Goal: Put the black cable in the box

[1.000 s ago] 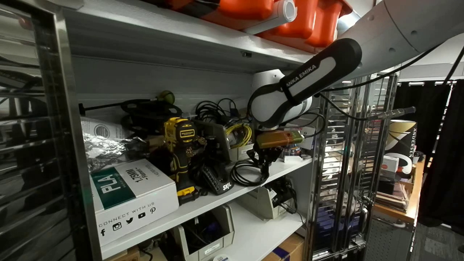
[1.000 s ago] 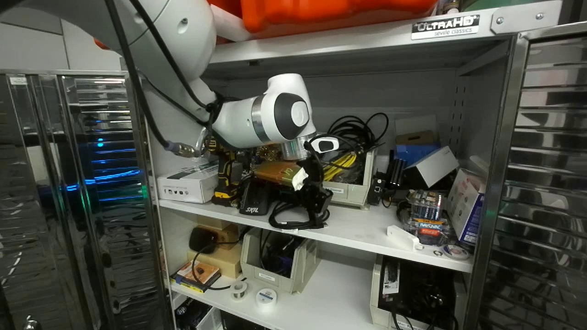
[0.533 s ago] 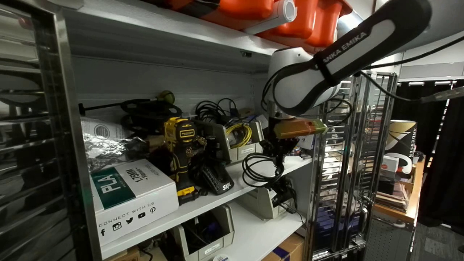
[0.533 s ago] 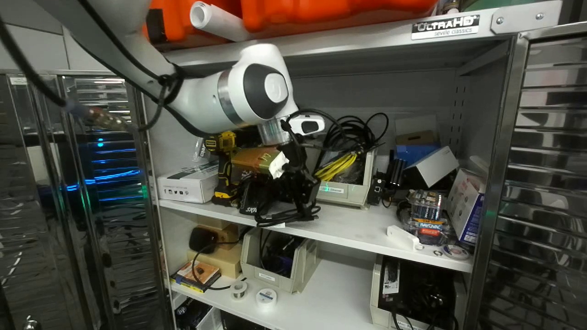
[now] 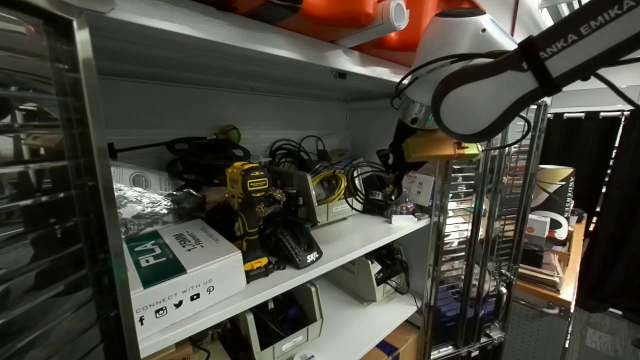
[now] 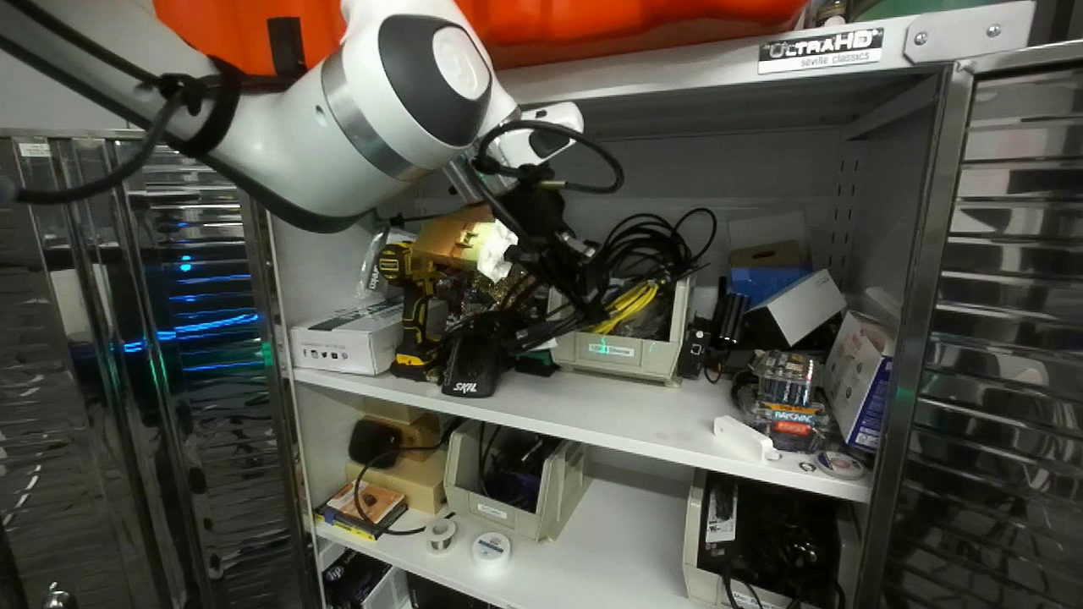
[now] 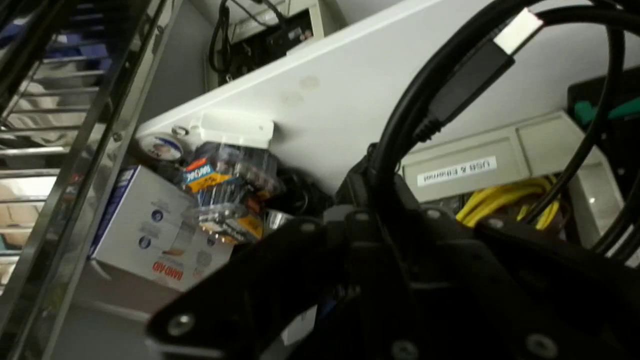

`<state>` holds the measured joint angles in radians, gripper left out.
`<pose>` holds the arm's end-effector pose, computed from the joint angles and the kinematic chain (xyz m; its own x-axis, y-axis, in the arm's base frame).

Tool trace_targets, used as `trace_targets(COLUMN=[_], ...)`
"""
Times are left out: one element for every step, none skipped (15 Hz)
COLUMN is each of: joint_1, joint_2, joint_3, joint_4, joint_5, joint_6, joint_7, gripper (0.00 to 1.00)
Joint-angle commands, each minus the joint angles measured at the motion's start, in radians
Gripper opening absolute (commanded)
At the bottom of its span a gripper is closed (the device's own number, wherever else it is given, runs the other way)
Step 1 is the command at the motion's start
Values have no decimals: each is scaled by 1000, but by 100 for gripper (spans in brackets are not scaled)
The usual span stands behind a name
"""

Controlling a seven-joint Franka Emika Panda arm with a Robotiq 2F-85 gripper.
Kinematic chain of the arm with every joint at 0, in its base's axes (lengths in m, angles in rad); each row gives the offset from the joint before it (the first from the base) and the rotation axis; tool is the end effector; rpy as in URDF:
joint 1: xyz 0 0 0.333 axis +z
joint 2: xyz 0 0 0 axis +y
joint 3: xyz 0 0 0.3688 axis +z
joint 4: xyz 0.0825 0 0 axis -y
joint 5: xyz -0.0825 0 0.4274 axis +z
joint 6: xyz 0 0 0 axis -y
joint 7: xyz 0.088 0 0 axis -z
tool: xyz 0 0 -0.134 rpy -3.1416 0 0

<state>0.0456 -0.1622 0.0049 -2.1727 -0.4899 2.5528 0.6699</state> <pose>0.5876 0.0292 0.5338 0.7743 -0.2019 0.5997 -0.3014 -0.9510 0.0690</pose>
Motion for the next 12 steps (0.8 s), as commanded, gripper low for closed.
trace_targets(joint_1=[-84, -92, -73, -81, -84, -84, -84, -79, -75, -68, -59, -50], joint_2=[1, 31, 55, 89, 122, 157, 191, 227, 260, 291, 319, 344], joint_3=[36, 36, 13, 17, 21, 23, 24, 23, 20, 15, 10, 8], joint_4=[-2, 19, 35, 60, 88, 119, 154, 196, 239, 291, 338, 380], joint_5=[-67, -51, -67, -77, -91, -101, -125, -145, -178, -225, -256, -281], joint_6=[152, 184, 213, 243, 265, 280, 291, 296, 300, 297, 294, 291], joint_7=[98, 91, 111, 122, 138, 152, 176, 197, 233, 276, 309, 339], gripper=[3, 3, 3, 3, 3, 3, 3, 3, 3, 3, 3, 3])
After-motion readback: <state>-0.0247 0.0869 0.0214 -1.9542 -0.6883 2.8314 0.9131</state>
